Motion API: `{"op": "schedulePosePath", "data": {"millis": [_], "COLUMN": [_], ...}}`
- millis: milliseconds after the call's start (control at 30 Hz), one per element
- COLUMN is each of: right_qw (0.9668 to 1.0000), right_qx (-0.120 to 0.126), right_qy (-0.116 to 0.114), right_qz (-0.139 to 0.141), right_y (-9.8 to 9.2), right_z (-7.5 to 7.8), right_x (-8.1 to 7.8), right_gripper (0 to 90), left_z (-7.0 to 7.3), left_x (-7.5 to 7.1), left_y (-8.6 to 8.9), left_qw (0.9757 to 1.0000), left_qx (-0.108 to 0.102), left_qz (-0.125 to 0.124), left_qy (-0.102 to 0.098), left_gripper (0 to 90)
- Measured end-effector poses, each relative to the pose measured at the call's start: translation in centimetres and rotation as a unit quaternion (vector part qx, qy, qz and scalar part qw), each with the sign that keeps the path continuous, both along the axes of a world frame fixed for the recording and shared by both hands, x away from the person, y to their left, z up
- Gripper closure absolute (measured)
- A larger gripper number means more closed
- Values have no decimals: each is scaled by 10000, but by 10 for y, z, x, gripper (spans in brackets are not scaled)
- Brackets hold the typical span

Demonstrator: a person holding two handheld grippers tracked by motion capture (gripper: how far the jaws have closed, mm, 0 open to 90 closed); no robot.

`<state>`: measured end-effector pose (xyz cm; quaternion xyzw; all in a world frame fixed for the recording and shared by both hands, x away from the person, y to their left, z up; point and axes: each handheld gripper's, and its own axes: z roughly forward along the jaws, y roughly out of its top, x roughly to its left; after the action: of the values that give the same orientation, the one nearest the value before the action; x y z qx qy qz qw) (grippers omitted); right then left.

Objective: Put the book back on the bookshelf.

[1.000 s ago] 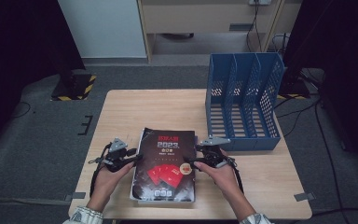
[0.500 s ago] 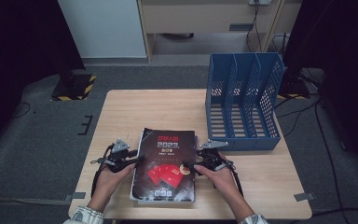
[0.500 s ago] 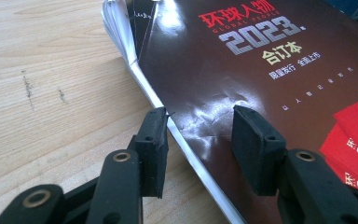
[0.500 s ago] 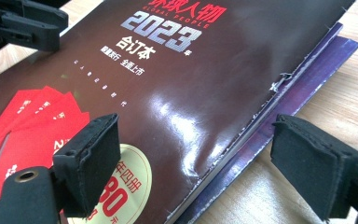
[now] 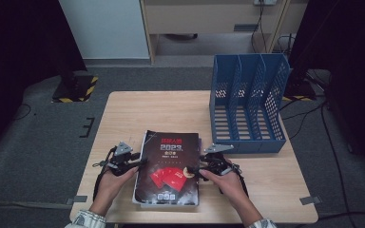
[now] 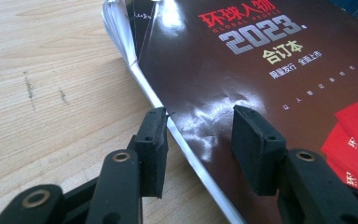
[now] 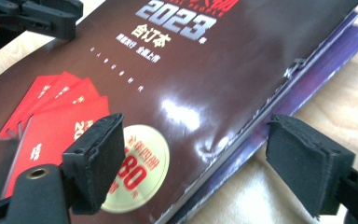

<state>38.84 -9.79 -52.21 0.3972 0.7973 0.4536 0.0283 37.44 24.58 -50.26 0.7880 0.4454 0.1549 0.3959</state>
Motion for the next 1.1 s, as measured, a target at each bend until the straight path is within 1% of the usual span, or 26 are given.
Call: {"op": "schedulePosePath", "data": {"millis": [133, 167, 300, 500, 600, 667, 733, 800, 933, 1067, 1100], "right_qw": [10000, 10000, 10000, 9999, 10000, 9999, 9998, 9998, 9998, 9996, 9996], "right_qx": [44, 65, 66, 102, 69, -17, 7, -13, 25, 111, 171], "right_qy": [1, -30, -52, -7, -29, -80, -58, -46, -30, -23, 2], "right_qz": [8, -5, 4, 41, 54, 153, 165, 173, 218, 253, 242], "right_y": [-2, -2, -2, -3, -2, -1, -1, -2, -1, -2, -2], "right_z": [0, 0, 0, 3, 3, 5, 5, 6, 8, 9, 10], "right_x": [-3, -3, -3, -5, -5, -7, -7, -7, -8, -7, -7], "right_gripper": [223, 234, 236, 248, 247, 246, 237, 254, 247, 246, 243], "left_z": [0, 0, 0, 0, 0, 0, 0, 0, 0, 0, 0], "left_x": [0, 0, 0, 0, 0, 0, 0, 0, 0, 0, 0], "left_y": [0, 0, 0, -1, 0, -1, -1, 0, 0, 0, 0], "left_qw": [10000, 10000, 10000, 10000, 10000, 10000, 10000, 10000, 10000, 10000, 10000], "left_qx": [20, 21, 13, 20, 10, 24, 20, 13, 19, 18, 20], "left_qz": [1, 2, 2, 5, 1, 4, 1, 2, 4, 1, 1], "left_qy": [-8, -11, -2, -4, 3, -4, 0, 3, 7, 14, 13], "left_gripper": [556, 556, 557, 557, 557, 557, 558, 558, 558, 558, 558]}}
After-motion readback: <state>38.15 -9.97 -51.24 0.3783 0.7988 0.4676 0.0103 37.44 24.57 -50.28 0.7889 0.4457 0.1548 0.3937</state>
